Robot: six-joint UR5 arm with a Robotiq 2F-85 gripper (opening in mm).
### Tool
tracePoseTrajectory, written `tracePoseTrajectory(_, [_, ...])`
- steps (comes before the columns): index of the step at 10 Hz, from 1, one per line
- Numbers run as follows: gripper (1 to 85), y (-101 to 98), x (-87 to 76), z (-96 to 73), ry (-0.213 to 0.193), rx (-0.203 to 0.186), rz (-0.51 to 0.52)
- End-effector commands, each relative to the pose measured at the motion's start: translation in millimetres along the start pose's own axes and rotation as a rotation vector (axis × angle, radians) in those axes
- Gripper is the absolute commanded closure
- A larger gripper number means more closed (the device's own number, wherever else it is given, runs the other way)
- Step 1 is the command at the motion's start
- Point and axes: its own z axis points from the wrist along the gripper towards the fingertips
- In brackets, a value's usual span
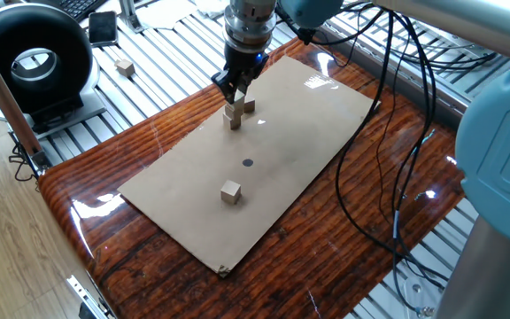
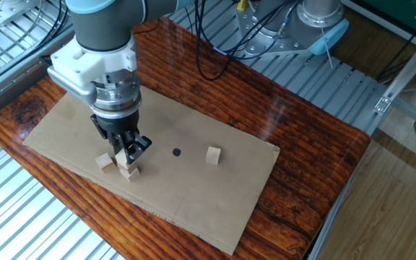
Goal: Stack the blocks in a vertical line of five
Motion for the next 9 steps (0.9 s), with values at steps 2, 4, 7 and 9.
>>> tracePoseTrajectory(2, [59.3,-1.8,-1.0,-0.7,-0.002,0.001,0.003])
tracePoseTrajectory(4, [59.3,-2.0,-1.4,0.4,-0.002,0.001,0.002])
tracePoseTrajectory(7, [57.7,-3.0,0.7,0.7,0.006,0.005,0.001])
tracePoseTrajectory(9, [56.7,-2.1,1.1,0.5,0.007,0.002,0.002])
